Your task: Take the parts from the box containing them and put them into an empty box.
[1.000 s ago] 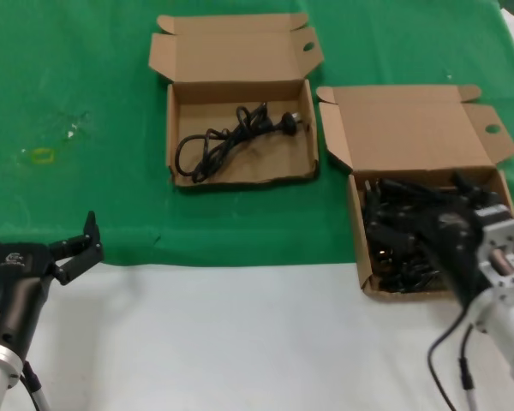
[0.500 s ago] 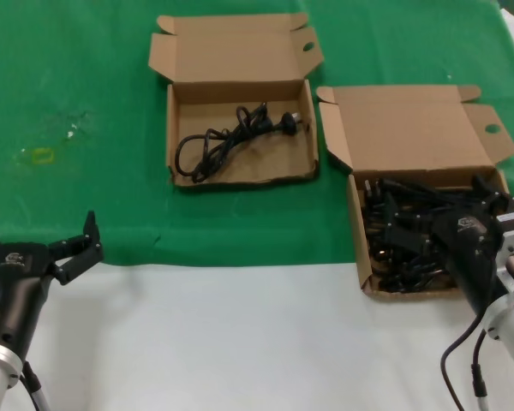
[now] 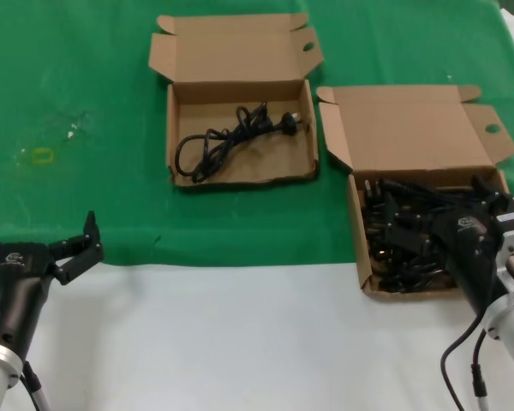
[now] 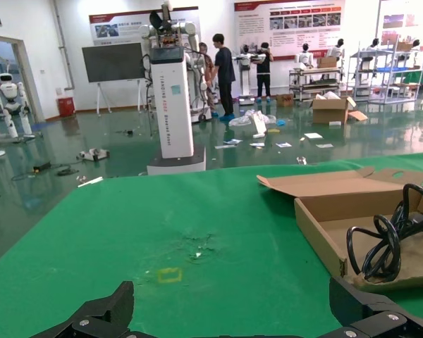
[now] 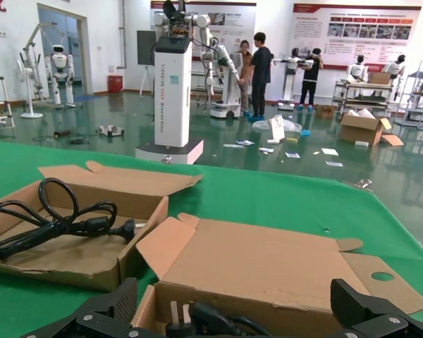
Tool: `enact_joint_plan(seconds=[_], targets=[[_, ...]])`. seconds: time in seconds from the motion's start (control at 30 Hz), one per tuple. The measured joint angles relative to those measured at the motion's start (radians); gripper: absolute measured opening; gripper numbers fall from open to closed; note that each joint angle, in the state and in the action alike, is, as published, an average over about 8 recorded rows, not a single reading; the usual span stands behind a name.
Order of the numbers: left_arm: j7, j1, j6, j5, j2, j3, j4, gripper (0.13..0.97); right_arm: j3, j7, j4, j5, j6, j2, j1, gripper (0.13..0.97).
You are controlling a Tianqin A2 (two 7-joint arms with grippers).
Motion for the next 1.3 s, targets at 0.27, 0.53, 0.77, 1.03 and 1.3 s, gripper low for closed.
enact_joint_plan(seconds=[0.27,0.53,0.77,1.03,1.3], targets=[[0.0,0.0,0.0,0.0,0.0,0.0,0.0,0.966,0.0,0.0,0.0,0.0,0.0,0.0,0.0,0.966],[0.0,0.0,0.0,0.0,0.0,0.0,0.0,0.966,0.0,0.0,0.0,0.0,0.0,0.0,0.0,0.966],[0.0,0.0,0.0,0.0,0.0,0.0,0.0,0.966,0.0,0.0,0.0,0.0,0.0,0.0,0.0,0.966],[0.0,0.0,0.0,0.0,0.0,0.0,0.0,0.966,0.0,0.0,0.0,0.0,0.0,0.0,0.0,0.966],[0.0,0.0,0.0,0.0,0.0,0.0,0.0,0.966,0.0,0.0,0.0,0.0,0.0,0.0,0.0,0.966]])
